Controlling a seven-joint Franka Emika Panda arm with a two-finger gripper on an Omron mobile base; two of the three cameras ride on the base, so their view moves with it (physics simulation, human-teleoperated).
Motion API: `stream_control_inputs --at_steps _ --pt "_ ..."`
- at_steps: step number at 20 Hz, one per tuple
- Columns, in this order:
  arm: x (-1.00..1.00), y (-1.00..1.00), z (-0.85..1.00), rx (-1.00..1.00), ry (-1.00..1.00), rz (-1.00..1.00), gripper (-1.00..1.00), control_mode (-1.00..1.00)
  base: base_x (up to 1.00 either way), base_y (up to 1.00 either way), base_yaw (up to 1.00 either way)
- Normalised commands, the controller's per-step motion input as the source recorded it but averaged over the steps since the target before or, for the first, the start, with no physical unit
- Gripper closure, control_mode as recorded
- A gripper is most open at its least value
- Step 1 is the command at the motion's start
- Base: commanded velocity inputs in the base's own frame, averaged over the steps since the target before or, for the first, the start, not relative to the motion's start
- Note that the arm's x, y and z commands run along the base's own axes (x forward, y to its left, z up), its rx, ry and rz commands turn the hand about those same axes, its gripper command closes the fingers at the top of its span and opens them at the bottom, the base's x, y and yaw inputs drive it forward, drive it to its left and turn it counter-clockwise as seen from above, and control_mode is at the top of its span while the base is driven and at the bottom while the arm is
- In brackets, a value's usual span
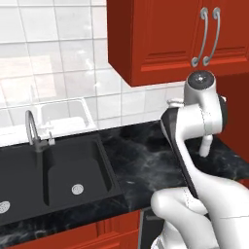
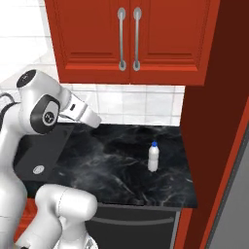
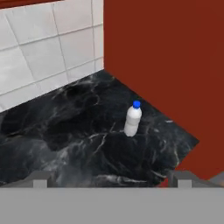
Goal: Take the bottled waters from the counter and place them in the freezer to freeze. Close the freezer door after placing the bottles.
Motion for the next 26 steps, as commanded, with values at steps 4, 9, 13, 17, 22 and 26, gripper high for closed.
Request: stream_control_inputs --at_steps 4,9,13,17,22,26 --pt "0.18 -0.52 -0.44 -0.05 0.05 -0.4 -1.0 -1.0 0.0 0.0 0.0" --pt "0.65 -0.37 -0.46 -0.08 0.01 -0.28 -1.0 -1.0 0.0 0.0 0.0" --pt "0.64 0.0 -0.53 -0.06 0.0 -0.1 -1.0 -1.0 0.0 0.0 0.0" --pt "0.59 0.03 -0.36 -0.02 -0.03 -0.07 -1.0 -1.0 0.0 0.0 0.0" --pt "0.37 0.18 -0.32 0.0 -0.02 -0.02 -1.0 -1.0 0.0 0.0 0.0" --pt "0.13 0.0 -0.52 -0.01 -0.15 -0.01 -1.0 -1.0 0.0 0.0 0.0"
